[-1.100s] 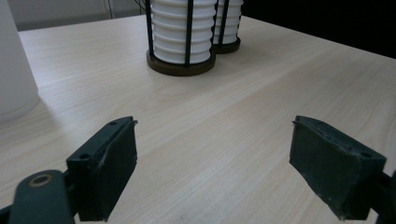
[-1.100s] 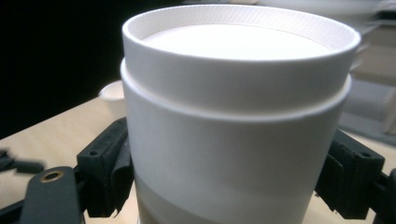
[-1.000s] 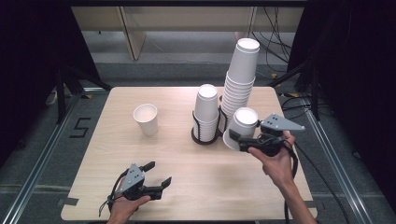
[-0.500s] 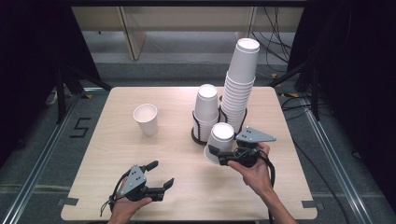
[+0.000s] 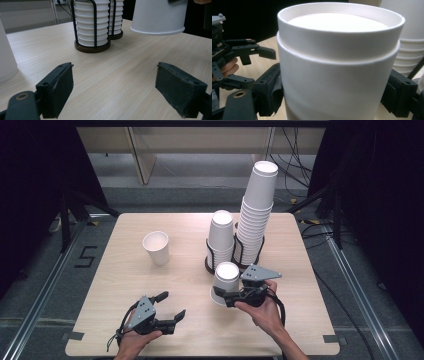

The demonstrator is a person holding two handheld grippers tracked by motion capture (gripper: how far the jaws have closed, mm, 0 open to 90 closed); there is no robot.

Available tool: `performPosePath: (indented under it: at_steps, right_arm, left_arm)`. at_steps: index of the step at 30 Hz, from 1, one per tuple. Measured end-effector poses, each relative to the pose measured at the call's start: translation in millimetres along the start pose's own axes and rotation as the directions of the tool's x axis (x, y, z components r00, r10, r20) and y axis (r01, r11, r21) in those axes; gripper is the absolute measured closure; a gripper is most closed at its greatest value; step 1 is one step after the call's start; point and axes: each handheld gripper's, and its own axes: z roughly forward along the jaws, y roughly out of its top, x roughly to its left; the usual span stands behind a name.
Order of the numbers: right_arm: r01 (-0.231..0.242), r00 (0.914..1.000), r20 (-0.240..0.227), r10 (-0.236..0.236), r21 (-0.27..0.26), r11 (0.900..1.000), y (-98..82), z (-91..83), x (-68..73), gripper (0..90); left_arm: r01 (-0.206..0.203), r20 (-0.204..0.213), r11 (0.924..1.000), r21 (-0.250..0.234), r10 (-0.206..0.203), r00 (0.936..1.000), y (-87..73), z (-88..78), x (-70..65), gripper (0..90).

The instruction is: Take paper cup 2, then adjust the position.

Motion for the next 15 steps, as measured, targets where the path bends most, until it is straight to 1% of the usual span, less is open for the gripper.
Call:
performPosePath:
  at_steps: [1, 2, 3, 4, 5, 6, 7, 8, 9, 10, 12, 13, 14, 15]
  right_arm:
    - [-0.021, 0.9998, -0.005, 0.021, 0.014, 1.0, -0.5, 0.2, 2.1, 18.3]
    - [0.004, 0.9999, -0.01, -0.004, 0.013, 1.0, -0.6, 1.5, 2.4, 18.3]
    - [-0.015, 0.9998, -0.011, 0.016, 0.019, 1.0, -1.1, 1.9, 4.8, 18.3]
    - [-0.001, 0.9998, -0.02, 0.001, 0.013, 1.0, -1.1, 3.3, 5.1, 18.3]
    - [-0.011, 0.9995, -0.029, 0.011, 0.014, 1.0, -1.4, 3.9, 6.9, 18.3]
    - [0.02, 0.9997, -0.017, -0.019, 0.017, 1.0, -0.8, 3.8, 6.2, 18.3]
    - [0.002, 0.9994, -0.036, -0.001, 0.011, 1.0, -1.4, 5.9, 8.1, 18.3]
    - [0.008, 0.9996, -0.029, -0.008, 0.022, 1.0, -1.2, 5.5, 9.0, 18.3]
    - [0.0, 0.9992, -0.039, 0.0, 0.02, 1.0, -1.8, 7.3, 11.0, 18.3]
    - [0.016, 0.9994, -0.033, -0.015, 0.019, 1.0, -1.8, 7.6, 11.3, 18.3]
    - [0.008, 0.9989, -0.047, -0.007, 0.026, 1.0, -2.1, 10.0, 14.7, 18.3]
    - [0.012, 0.9984, -0.055, -0.01, 0.024, 1.0, -2.2, 11.9, 15.7, 18.3]
    - [0.02, 0.9986, -0.051, -0.018, 0.021, 1.0, -2.3, 13.3, 17.3, 18.3]
    - [0.011, 0.9979, -0.065, -0.01, 0.019, 1.0, -2.7, 15.1, 19.5, 18.3]
  left_arm:
    - [-0.001, 0.002, 1.0, -0.002, 0.001, 1.0, 0.2, 0.1, -0.3, 14.3]
    - [0.0, 0.003, 1.0, -0.004, 0.0, 1.0, 0.2, 0.1, -0.6, 14.3]
    - [-0.001, 0.004, 1.0, -0.003, 0.001, 1.0, 0.1, 0.1, -0.8, 14.3]
    - [-0.003, 0.004, 1.0, -0.004, 0.003, 1.0, -0.1, 0.1, -1.0, 14.3]
    - [-0.002, 0.008, 0.9999, -0.011, 0.002, 1.0, -0.6, 0.6, -1.4, 14.3]
    - [0.001, 0.01, 1.0, -0.006, -0.001, 0.9999, -0.5, 0.5, -1.8, 14.4]
    - [0.012, 0.015, 0.9999, -0.012, -0.012, 0.9998, -0.5, 1.2, -2.1, 14.3]
    - [0.025, 0.02, 0.9996, -0.01, -0.025, 0.9995, 0.1, 1.1, -2.8, 14.3]
    - [0.037, 0.029, 0.9992, -0.017, -0.036, 0.9989, 0.3, 1.7, -3.4, 14.3]
    - [0.047, 0.043, 0.9987, -0.021, -0.046, 0.998, 0.8, 2.4, -4.5, 14.3]
    - [0.051, 0.065, 0.998, -0.037, -0.049, 0.9967, 1.3, 4.5, -6.8, 14.3]
    - [0.048, 0.067, 0.9982, -0.035, -0.046, 0.9967, 2.3, 4.8, -8.8, 14.3]
    - [0.054, 0.078, 0.9971, -0.052, -0.05, 0.9957, 2.7, 6.9, -10.9, 14.3]
    - [0.055, 0.089, 0.9973, -0.048, -0.051, 0.9948, 3.5, 8.0, -12.8, 14.3]
